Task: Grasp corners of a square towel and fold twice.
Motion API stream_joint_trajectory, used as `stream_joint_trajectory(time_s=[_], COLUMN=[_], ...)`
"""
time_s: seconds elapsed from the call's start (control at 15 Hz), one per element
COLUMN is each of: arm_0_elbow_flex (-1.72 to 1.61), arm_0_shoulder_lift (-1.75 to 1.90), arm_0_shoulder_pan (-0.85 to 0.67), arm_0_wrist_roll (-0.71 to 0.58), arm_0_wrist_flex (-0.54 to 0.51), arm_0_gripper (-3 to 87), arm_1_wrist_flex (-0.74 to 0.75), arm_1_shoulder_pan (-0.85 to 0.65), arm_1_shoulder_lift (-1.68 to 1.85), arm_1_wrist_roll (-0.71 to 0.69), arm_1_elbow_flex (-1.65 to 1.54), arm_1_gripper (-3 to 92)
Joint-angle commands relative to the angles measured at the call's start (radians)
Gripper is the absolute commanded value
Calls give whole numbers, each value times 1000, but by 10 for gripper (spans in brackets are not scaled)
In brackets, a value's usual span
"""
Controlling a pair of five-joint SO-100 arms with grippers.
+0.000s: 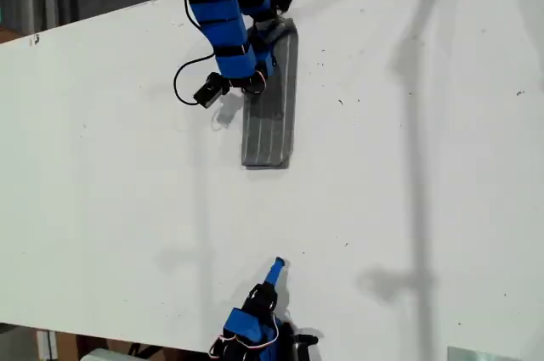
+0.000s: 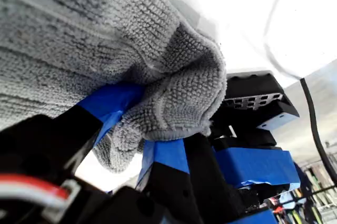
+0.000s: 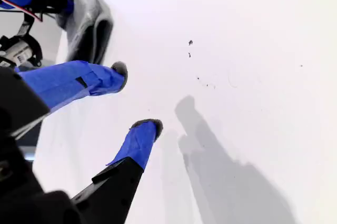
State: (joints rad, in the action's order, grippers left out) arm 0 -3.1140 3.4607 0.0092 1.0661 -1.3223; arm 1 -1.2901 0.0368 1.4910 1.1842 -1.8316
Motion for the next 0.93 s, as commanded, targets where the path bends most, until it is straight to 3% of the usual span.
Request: stream_joint_trajectory(time_s=[0.0, 0.87], arm_0_elbow_flex=[-5, -5], arm_0_shoulder_lift=[5, 5], arm_0_shoulder_pan=[-6, -6], arm_0_wrist_roll=[-8, -8], arm_0_wrist_flex=[15, 15], arm_0_gripper=[172, 172], arm_1_wrist_flex=[28, 12], arm_1_shoulder_pan=[-14, -14], arm_1_shoulder_lift=[0, -11], arm_1_wrist_roll=[-12, -6], arm_1_elbow_flex=[14, 26], arm_1_gripper=[-1, -1])
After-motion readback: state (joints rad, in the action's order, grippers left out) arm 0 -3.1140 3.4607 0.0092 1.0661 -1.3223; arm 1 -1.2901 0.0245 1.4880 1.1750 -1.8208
